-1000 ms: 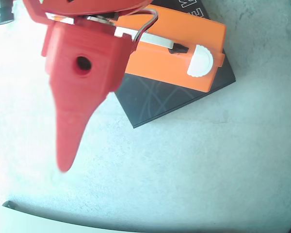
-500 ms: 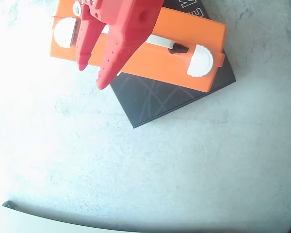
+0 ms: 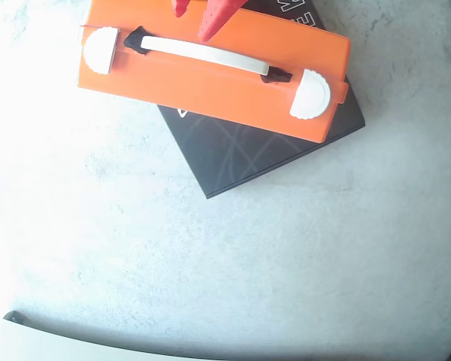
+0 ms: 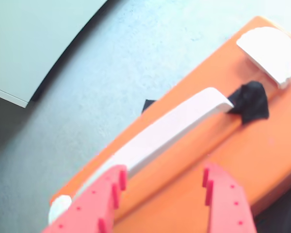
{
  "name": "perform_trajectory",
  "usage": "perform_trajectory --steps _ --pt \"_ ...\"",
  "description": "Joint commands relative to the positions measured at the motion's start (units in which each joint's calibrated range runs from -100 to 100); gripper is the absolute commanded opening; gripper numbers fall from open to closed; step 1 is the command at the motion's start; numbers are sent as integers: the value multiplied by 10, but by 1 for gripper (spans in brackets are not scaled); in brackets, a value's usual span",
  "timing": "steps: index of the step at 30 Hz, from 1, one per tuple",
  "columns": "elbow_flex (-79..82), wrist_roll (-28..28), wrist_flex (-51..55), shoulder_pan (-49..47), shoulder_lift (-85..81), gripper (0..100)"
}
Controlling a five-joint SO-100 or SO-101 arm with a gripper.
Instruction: Grab the white handle of the orange box
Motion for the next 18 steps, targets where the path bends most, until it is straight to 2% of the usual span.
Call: perform_trajectory --steps 1,13,15,16,18 --pt "-13 -3 -1 3 3 18" --pt "-12 -119 0 28 10 18" --pt "-12 -162 6 51 10 18" --pt "-12 -208 6 71 11 18" --pt "-10 -245 8 80 11 18"
